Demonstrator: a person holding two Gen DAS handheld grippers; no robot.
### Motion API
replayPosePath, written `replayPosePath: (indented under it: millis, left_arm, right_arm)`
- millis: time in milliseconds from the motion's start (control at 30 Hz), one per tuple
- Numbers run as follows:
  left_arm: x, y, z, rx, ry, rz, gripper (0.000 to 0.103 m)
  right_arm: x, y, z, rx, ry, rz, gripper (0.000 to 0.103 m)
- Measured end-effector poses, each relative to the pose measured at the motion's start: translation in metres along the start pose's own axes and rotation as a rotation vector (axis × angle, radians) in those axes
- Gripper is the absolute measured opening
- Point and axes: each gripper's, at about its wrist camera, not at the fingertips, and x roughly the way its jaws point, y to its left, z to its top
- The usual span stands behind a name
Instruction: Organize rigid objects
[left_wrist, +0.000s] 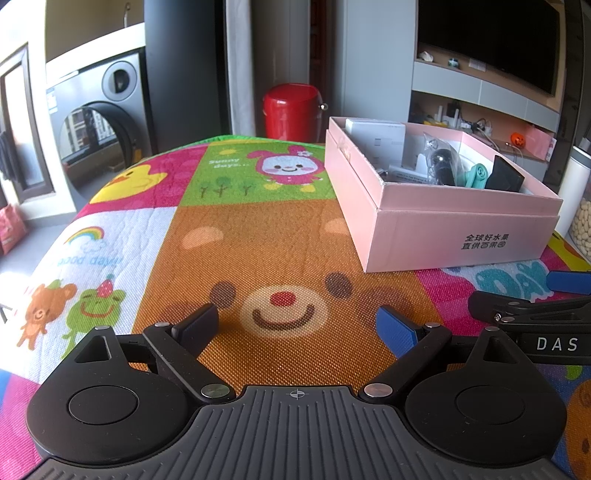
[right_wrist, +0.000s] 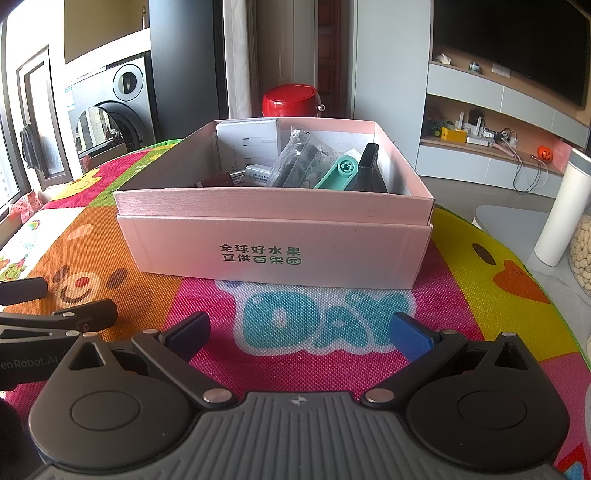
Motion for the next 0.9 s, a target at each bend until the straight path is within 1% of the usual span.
replayPosePath:
  millis: [900]
  left_arm:
    - [0.0,0.0004,-0.001,-0.002,0.0,-0.001,0.096]
  right_arm:
    - [0.0002,-0.0002,0.0,-0.001,0.0,0.0,0.103]
